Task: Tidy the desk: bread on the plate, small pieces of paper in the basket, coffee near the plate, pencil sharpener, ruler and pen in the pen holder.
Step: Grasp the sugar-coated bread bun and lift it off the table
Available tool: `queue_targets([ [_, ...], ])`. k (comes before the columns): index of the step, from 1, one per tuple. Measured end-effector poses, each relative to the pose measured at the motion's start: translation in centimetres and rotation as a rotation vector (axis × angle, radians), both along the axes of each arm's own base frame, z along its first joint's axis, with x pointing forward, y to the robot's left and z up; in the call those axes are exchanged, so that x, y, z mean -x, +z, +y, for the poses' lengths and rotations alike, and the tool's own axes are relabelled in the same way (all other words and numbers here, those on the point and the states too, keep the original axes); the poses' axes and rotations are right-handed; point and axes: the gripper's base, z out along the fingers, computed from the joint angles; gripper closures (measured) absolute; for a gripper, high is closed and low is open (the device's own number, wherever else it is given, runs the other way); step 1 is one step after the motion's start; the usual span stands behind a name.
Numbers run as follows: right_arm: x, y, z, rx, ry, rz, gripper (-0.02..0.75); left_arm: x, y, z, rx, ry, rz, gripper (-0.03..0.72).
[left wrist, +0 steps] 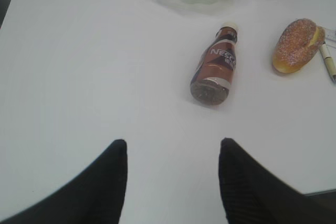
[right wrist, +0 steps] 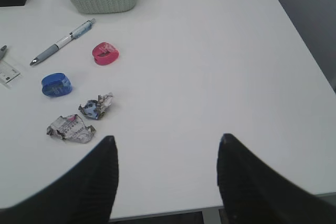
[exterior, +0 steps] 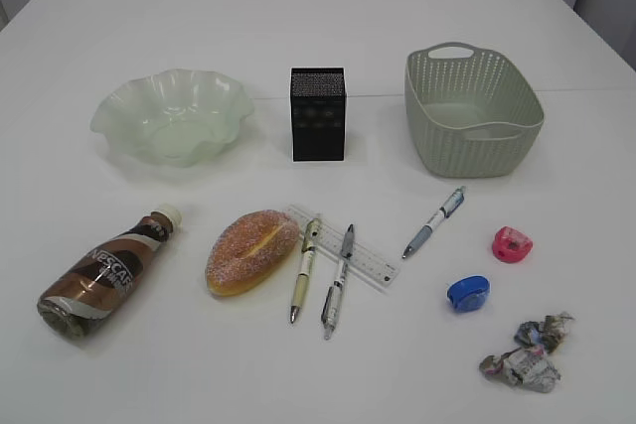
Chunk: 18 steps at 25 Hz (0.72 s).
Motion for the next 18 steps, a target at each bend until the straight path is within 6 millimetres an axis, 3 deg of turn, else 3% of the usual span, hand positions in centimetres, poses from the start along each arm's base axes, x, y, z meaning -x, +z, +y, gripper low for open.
queue_targets([
  [18, 0.0, 0.0, 0.0, 0.0, 0.0, 0.0, 0.271, 0.0, 0.0, 0.0, 0.0, 0.0, 0.0, 0.308],
])
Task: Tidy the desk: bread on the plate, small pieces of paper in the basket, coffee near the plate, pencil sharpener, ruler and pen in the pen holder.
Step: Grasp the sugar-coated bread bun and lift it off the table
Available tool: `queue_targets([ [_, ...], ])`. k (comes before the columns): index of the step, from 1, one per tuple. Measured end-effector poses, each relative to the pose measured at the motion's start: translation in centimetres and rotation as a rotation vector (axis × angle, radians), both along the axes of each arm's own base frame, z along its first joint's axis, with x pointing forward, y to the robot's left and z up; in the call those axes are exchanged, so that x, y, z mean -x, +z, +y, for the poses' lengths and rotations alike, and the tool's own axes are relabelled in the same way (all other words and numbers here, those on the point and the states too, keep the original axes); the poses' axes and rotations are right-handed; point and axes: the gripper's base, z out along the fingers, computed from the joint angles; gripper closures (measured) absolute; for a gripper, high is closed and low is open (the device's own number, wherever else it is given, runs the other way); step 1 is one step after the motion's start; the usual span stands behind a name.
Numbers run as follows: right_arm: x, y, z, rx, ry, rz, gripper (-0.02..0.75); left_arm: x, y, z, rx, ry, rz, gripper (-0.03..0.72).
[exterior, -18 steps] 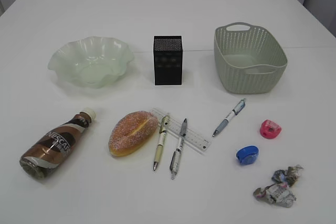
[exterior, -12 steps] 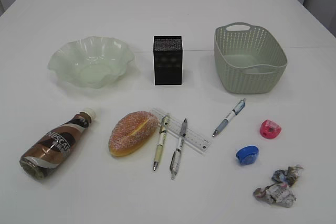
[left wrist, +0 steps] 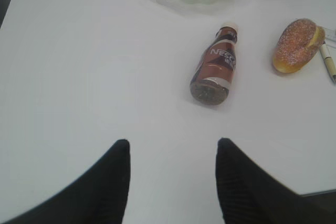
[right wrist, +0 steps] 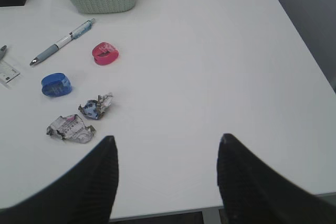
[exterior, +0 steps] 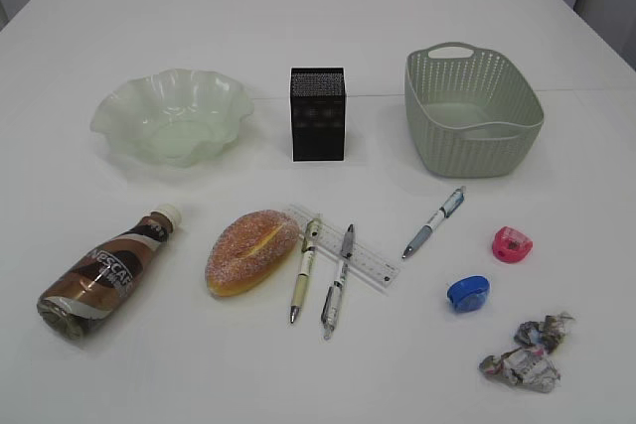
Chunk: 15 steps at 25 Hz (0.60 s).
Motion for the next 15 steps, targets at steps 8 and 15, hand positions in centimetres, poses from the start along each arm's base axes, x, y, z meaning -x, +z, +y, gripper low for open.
queue_targets([
  [8, 0.0, 0.0, 0.0, 0.0, 0.0, 0.0, 0.271, 0.8, 4.2, 0.0, -0.007, -0.014, -0.094, 0.308],
  [15, 0.0, 0.0, 0.0, 0.0, 0.0, 0.0, 0.271, -1.5, 9.4, -0.4, 0.0, -0.035, 0.003, 0.308],
])
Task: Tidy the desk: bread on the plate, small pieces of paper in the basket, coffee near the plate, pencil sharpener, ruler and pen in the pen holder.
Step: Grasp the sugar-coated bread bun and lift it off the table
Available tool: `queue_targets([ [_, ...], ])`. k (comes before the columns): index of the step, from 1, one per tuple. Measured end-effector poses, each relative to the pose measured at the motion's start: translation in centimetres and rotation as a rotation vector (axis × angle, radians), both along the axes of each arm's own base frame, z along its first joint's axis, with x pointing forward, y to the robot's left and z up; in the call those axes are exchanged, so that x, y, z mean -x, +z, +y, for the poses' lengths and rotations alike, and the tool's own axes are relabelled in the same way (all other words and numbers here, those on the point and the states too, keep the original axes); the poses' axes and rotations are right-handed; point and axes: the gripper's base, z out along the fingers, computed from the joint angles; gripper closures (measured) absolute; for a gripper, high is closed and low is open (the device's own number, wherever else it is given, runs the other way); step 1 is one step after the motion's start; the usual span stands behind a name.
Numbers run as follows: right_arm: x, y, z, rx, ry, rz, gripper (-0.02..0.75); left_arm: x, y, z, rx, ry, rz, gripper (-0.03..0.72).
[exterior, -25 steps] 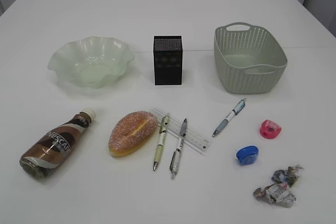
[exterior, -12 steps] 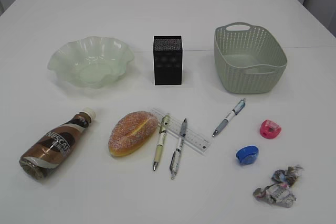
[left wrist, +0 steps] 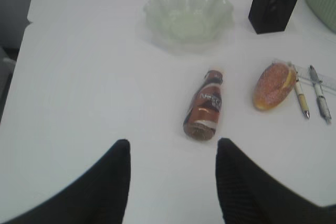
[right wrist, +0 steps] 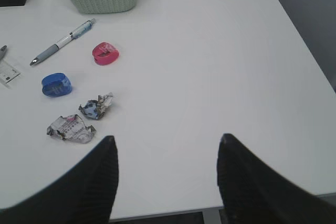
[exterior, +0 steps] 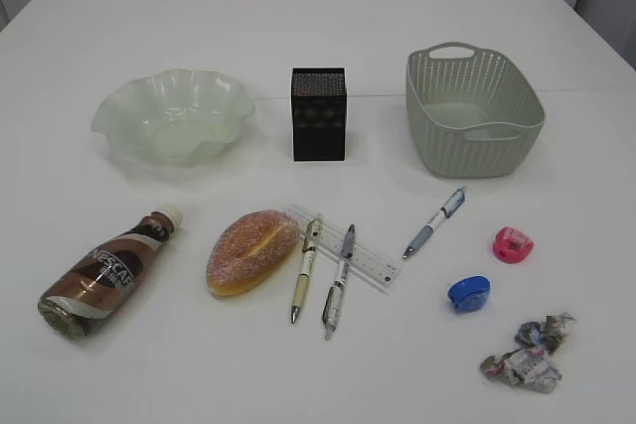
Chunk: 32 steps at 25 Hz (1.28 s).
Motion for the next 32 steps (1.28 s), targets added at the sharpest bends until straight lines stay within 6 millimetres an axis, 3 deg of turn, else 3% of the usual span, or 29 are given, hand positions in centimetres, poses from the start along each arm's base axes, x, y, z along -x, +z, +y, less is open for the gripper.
queue_targets([
  [5, 0.1, 0.2, 0.0, -0.007, -0.007, -0.01, 0.271, -2.8, 1.2, -0.8, 0.035, -0.04, 0.168, 0.308],
  [11, -0.3, 2.4, 0.5, -0.078, 0.011, 0.005, 0.271, -5.9, 3.5, -1.4, 0.057, -0.058, 0.215, 0.305],
  [14, -2.0, 4.0, 0.4, -0.094, 0.013, 0.073, 0.271, -6.9, 4.4, -1.7, 0.081, -0.078, 0.221, 0.304],
  [22, -6.8, 7.5, 0.2, -0.105, 0.006, 0.214, 0.271, -8.0, 4.4, -2.7, 0.16, -0.138, 0.269, 0.302],
  [27, -10.0, 7.6, -0.1, -0.099, -0.003, 0.295, 0.271, -8.0, 4.4, -2.8, 0.164, -0.141, 0.27, 0.302],
  [32, -11.3, 7.3, -0.2, -0.098, -0.006, 0.316, 0.271, -8.0, 4.4, -2.8, 0.164, -0.141, 0.27, 0.302],
])
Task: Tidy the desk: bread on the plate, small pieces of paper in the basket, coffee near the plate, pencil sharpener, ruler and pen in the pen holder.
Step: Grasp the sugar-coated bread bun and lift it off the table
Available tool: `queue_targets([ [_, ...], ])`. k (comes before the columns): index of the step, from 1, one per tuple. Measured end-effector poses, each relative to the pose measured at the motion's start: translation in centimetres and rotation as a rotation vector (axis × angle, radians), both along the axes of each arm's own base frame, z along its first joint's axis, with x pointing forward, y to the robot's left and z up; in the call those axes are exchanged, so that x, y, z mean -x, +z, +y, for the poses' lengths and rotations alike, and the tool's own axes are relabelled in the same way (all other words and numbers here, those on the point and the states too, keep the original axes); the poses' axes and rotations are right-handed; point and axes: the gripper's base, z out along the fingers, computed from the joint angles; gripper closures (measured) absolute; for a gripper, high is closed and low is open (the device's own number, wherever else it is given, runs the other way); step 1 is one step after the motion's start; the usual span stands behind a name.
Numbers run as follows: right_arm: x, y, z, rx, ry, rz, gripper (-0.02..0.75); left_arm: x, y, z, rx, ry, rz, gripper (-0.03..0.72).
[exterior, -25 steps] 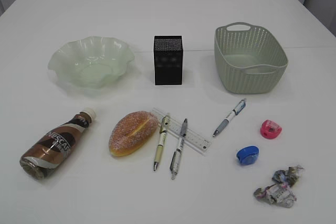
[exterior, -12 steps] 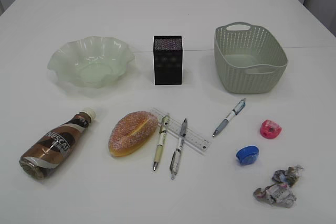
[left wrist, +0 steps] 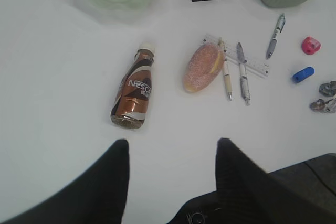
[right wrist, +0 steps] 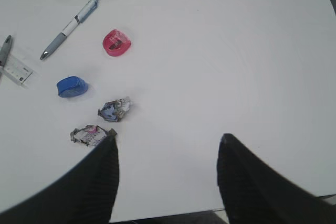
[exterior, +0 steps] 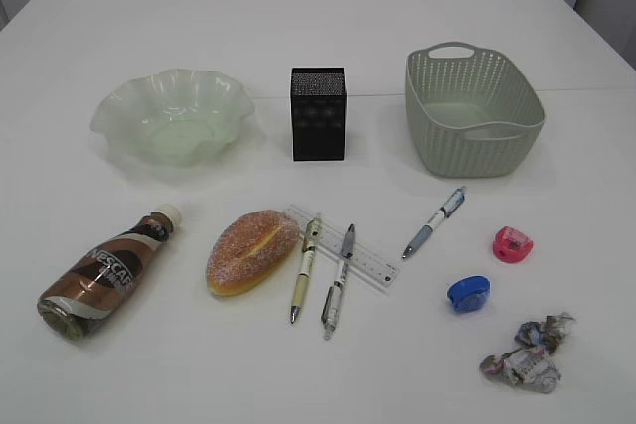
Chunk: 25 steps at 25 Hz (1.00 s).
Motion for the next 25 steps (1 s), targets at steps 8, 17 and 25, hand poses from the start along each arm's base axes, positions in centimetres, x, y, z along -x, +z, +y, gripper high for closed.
queue_targets([
  [8, 0.01, 0.0, -0.11, 0.013, -0.003, 0.001, 0.271, 0.0, 0.0, 0.0, 0.0, 0.0, 0.0, 0.302],
  [17, 0.01, 0.0, -0.11, 0.013, -0.003, 0.001, 0.271, 0.0, 0.0, -0.02, 0.002, -0.001, 0.0, 0.302],
  [25, 0.01, 0.0, -0.12, 0.015, -0.003, 0.001, 0.271, 0.06, 0.07, -0.26, 0.028, -0.014, 0.003, 0.302],
])
